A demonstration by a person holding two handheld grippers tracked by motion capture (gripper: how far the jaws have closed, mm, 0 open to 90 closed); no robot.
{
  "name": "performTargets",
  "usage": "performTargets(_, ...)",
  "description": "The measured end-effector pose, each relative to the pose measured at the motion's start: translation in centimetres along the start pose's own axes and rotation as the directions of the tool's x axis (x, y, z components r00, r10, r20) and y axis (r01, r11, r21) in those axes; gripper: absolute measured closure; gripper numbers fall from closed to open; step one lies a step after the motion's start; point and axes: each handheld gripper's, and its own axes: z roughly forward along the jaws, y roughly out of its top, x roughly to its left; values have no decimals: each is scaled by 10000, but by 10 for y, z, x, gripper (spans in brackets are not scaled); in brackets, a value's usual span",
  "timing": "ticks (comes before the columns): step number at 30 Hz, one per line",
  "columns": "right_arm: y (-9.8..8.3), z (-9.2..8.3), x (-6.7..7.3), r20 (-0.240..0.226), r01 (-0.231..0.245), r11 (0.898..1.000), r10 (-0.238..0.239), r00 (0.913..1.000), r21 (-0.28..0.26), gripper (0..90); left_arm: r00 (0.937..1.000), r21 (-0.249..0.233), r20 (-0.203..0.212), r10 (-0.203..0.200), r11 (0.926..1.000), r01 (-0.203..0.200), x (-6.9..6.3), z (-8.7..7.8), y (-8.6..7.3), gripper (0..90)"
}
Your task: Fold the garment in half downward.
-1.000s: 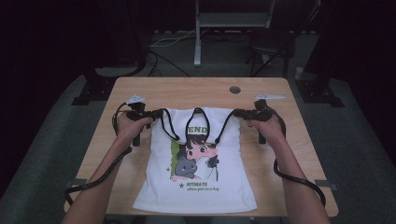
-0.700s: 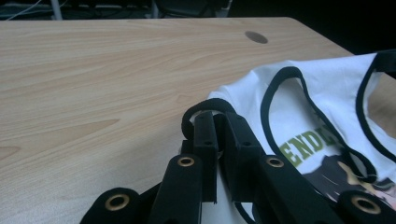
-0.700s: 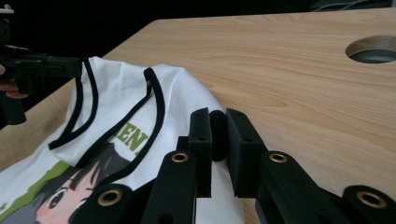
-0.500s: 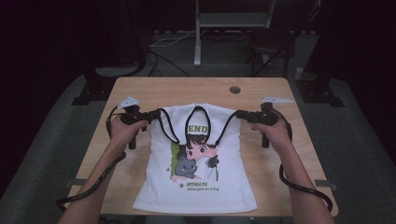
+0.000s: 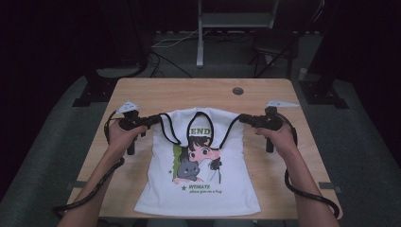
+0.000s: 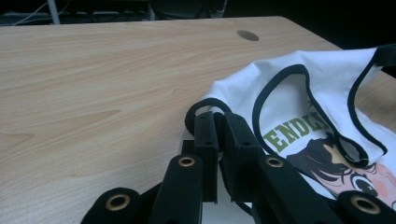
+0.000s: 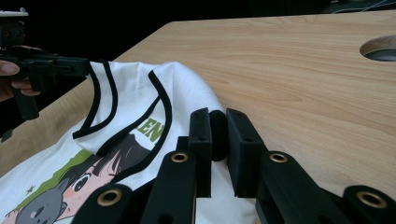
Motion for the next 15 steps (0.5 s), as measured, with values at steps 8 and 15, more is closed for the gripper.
performTargets(8,-1,-3,0,-52,63,10000,-62,10000,21,815,9999,41,37,117,9999,-117,-3,2,3,855)
performTargets(15,-2,-4,0,-157,62,10000,-62,9999,25,815,10000,87,18,41,10000,-41,-2,6,3,858)
